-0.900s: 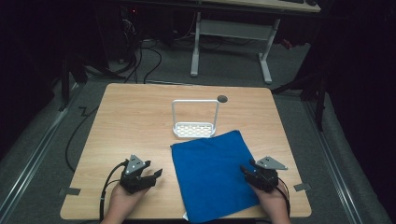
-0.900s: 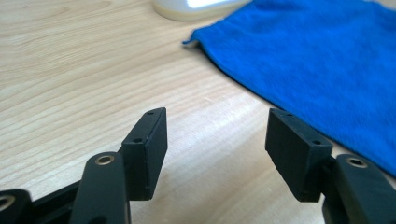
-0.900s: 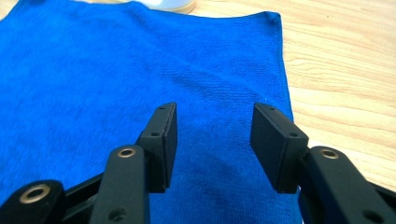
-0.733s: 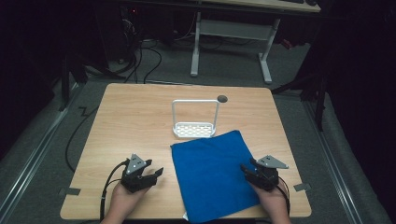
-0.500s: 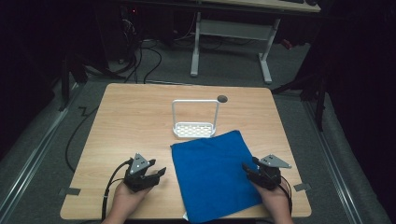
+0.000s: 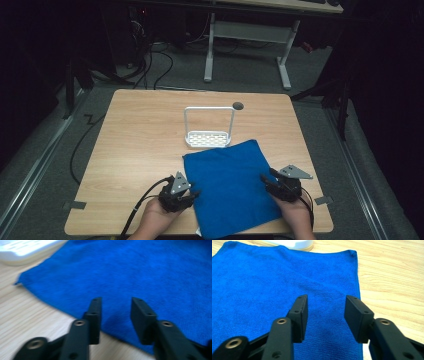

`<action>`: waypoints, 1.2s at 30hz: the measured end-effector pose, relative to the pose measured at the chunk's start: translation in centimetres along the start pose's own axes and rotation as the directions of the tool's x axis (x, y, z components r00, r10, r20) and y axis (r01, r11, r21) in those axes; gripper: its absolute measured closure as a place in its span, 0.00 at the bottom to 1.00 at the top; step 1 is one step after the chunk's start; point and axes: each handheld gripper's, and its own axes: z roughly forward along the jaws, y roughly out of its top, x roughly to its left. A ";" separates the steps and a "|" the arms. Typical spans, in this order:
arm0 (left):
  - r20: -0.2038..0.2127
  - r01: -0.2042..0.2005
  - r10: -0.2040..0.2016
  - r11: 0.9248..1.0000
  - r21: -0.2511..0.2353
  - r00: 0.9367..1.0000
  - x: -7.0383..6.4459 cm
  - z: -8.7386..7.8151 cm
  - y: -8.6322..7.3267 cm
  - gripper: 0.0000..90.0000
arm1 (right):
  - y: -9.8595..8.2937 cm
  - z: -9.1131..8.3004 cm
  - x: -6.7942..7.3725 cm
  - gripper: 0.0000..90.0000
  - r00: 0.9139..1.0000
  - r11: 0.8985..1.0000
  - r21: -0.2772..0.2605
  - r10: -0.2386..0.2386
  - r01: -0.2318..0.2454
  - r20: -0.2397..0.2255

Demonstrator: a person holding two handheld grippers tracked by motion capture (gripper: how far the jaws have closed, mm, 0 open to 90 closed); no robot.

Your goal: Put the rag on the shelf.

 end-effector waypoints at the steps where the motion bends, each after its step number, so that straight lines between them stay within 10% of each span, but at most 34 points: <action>1: -0.006 -0.011 0.011 1.000 0.014 1.000 -0.3 0.3 0.1 0.79 | 0.0 0.0 0.0 0.63 1.000 1.000 0.000 0.002 -0.002 -0.002; 9: 0.007 -0.030 0.030 0.998 0.058 1.000 -0.4 0.9 0.0 1.00 | 0.2 -0.3 0.0 0.73 1.000 1.000 -0.010 0.010 -0.010 -0.017; 23: 0.024 0.023 -0.025 0.997 0.076 0.999 2.0 -1.5 -1.7 1.00 | 0.3 -0.2 -0.2 1.00 0.998 1.000 0.014 -0.026 0.027 -0.050; 36: 0.016 0.093 -0.094 0.993 0.079 0.995 4.1 -2.8 -2.7 1.00 | 0.5 3.1 2.2 1.00 0.987 0.980 0.144 -0.126 0.140 -0.100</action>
